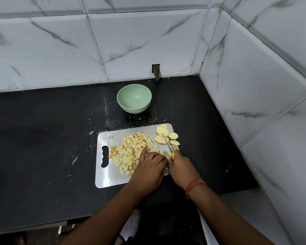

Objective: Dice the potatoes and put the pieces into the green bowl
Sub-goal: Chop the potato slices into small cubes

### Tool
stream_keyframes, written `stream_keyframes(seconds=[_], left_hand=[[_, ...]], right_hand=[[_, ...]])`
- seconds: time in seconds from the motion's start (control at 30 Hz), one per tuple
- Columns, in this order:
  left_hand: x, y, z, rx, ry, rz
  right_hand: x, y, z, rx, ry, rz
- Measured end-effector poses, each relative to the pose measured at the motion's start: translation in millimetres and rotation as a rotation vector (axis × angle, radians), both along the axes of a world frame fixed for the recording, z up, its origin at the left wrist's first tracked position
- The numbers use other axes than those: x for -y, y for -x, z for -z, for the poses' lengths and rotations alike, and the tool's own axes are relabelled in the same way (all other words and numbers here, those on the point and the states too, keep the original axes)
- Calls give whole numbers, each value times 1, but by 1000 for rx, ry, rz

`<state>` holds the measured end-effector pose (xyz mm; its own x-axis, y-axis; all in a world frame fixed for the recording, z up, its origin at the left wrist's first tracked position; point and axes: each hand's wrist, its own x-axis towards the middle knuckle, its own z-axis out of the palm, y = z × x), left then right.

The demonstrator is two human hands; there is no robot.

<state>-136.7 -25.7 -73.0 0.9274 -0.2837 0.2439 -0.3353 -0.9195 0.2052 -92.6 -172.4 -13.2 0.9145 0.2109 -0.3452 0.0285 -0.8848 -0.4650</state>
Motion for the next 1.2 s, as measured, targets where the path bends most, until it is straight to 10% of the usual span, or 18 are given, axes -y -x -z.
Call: stream_keyframes(seconds=[0.4, 1.2], left_hand=[[-10, 0, -9, 57, -286, -34], [-7, -6, 3, 25, -249, 101]], right_hand=[[-6, -2, -2, 31, -29, 139], [11, 6, 6, -153, -47, 51]])
